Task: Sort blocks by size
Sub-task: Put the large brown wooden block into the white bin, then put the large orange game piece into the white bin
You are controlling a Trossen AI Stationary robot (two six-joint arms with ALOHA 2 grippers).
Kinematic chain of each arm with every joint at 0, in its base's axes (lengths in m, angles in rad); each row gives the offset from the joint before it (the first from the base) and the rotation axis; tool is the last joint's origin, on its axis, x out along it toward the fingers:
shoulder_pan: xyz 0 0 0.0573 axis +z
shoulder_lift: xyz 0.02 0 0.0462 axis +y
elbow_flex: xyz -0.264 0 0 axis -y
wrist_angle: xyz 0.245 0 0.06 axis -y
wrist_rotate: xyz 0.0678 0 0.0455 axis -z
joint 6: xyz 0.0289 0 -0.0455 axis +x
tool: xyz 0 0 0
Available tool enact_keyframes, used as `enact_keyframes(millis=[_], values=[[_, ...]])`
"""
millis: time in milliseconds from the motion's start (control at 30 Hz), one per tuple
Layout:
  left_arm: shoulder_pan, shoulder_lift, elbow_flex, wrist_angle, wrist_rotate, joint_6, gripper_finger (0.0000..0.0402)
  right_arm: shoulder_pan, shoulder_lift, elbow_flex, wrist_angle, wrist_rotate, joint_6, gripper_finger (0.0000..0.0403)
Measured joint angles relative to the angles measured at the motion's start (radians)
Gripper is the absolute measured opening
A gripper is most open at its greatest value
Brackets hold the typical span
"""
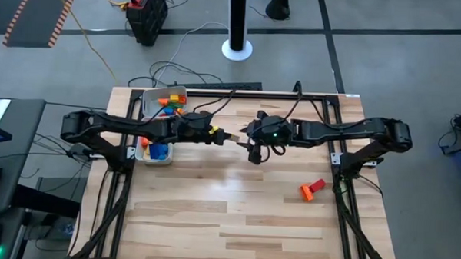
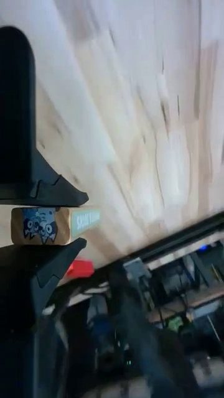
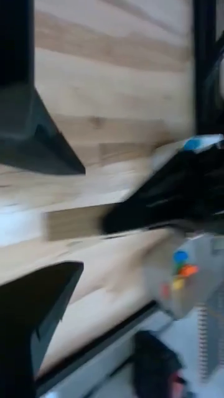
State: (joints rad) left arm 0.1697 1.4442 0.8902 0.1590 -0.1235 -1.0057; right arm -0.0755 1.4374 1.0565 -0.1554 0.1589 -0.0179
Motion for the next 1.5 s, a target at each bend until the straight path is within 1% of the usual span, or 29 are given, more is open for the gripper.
enact_keyframes(millis=[67,133,200,300,433,567,667,767,800,867,967,1067,1167,1267,1367,1500], values=[[0.014,-0.023,0.001,-0.052,0.018,0.014,0.0054,-0.009,-0.002,-0.003,-0.052,0.0,0.029,0.0293],[0.029,-0.054,0.001,-0.133,0.038,0.043,0.0054,-0.014,-0.007,-0.003,-0.09,0.001,0.051,0.0315],[0.042,-0.093,0.001,-0.236,0.045,0.076,0.0054,-0.014,-0.016,-0.002,-0.153,0.002,0.07,0.0329],[0.063,-0.191,0.001,-0.438,0.029,0.133,0.0054,-0.012,-0.015,-0.002,-0.229,0.001,0.099,0.0335],[0.09,-0.326,0.001,-0.765,-0.1,0.173,0.0054,-0.005,-0.015,-0.003,-0.273,0.002,0.13,0.0327],[0.106,-0.443,0.002,-1.033,-0.233,0.145,0.0054,0.004,-0.015,-0.003,-0.282,0.002,0.142,0.0317],[0.106,-0.495,0.002,-1.158,-0.301,0.101,0.0054,0.006,-0.015,-0.003,-0.287,0.001,0.143,0.0315],[0.106,-0.506,0.002,-1.26,-0.331,0.06,0.0057,0.016,-0.015,-0.003,-0.29,0.001,0.142,0.0315],[0.107,-0.502,0.002,-1.289,-0.333,0.049,0.0066,0.018,-0.015,-0.003,-0.29,0.001,0.142,0.0315],[0.106,-0.489,-0.003,-1.317,-0.334,0.032,0.0096,0.023,-0.015,-0.003,-0.292,0.0,0.142,0.0315],[0.106,-0.468,-0.006,-1.34,-0.333,0.026,0.0151,0.025,-0.019,-0.003,-0.327,-0.005,0.142,0.0315],[0.115,-0.463,-0.006,-1.338,-0.333,0.04,0.0202,0.023,-0.034,-0.003,-0.414,-0.052,0.154,0.0315],[0.127,-0.464,-0.006,-1.311,-0.329,0.07,0.0236,0.023,-0.058,-0.003,-0.539,-0.117,0.203,0.0315],[0.128,-0.467,0.002,-1.215,-0.318,0.135,0.0248,0.021,-0.078,-0.003,-0.671,-0.222,0.299,0.0315],[0.128,-0.459,0.006,-1.071,-0.293,0.217,0.0247,0.014,-0.076,-0.003,-0.82,-0.332,0.397,0.0315],[0.128,-0.421,0.006,-0.921,-0.267,0.29,0.024,0.051,-0.041,-0.003,-1.005,-0.368,0.464,0.0314]])
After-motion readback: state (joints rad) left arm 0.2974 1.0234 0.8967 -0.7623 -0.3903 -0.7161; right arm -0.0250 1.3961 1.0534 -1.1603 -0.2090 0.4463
